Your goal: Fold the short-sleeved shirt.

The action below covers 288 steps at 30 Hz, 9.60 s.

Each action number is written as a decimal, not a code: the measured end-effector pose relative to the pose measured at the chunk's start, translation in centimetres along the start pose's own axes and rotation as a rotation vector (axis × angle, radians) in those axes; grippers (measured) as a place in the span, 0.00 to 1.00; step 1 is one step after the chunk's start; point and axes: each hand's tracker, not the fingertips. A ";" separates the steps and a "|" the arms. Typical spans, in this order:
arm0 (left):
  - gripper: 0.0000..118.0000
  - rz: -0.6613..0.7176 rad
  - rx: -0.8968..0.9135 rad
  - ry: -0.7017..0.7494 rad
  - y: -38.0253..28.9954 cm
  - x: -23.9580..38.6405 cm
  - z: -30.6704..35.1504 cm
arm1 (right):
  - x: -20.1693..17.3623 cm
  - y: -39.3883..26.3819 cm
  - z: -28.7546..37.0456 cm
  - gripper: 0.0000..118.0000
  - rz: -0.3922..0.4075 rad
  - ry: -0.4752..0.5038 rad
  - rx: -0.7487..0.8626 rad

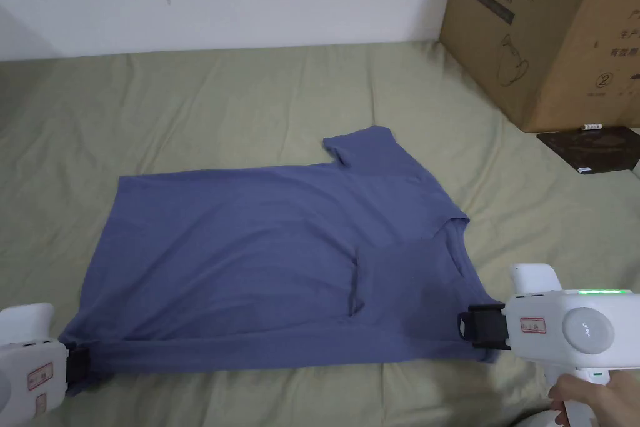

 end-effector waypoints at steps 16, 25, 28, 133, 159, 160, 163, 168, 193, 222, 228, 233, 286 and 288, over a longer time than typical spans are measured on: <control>0.04 -0.030 0.017 -0.022 3.4 -0.2 1.2 | 1.6 2.8 1.3 0.01 -0.083 0.010 0.051; 0.05 -0.031 -0.049 0.011 12.6 -0.6 -5.0 | 0.6 13.4 -2.4 0.01 -0.134 -0.010 0.048; 0.06 -0.051 -0.095 0.032 14.0 -0.2 -7.9 | -0.3 15.4 -5.7 0.01 -0.126 -0.044 0.013; 0.00 -0.033 -0.096 -0.082 11.3 3.0 -5.7 | -0.8 17.7 -7.1 0.04 0.000 -0.048 0.047; 0.23 0.004 -0.106 -0.048 16.7 1.6 -10.2 | 0.8 27.1 -18.5 0.00 -0.012 -0.062 -0.091; 0.50 0.007 -0.097 -0.044 17.8 0.8 -11.3 | 0.8 27.1 -18.4 0.00 -0.011 -0.063 -0.092; 0.81 0.013 -0.101 -0.003 21.5 0.2 -15.0 | 0.7 27.3 -18.2 0.00 -0.008 -0.064 -0.095; 0.91 0.012 -0.156 0.074 26.0 0.2 -20.8 | 0.7 27.5 -18.2 0.00 0.014 -0.065 -0.100; 0.01 -0.062 0.066 -0.033 19.5 0.7 -0.9 | 1.4 19.4 0.6 0.00 0.040 0.028 0.034; 0.03 0.123 0.027 -0.121 -0.3 -2.2 5.6 | -7.0 1.0 5.7 0.21 0.023 0.171 0.112; 0.00 0.205 0.008 -0.144 -1.9 -3.4 5.3 | -12.3 -0.3 3.7 0.03 0.065 0.169 0.106; 0.02 0.259 0.012 -0.147 -1.6 -6.2 5.2 | -14.9 0.0 2.2 0.03 0.172 0.164 0.070; 0.86 -0.102 -0.154 -0.601 5.8 22.8 -2.6 | -7.2 0.1 0.7 0.03 0.030 0.119 0.029; 0.83 -0.024 -0.125 -0.604 6.4 21.0 -2.2 | -6.6 0.0 0.7 0.03 0.009 0.112 0.029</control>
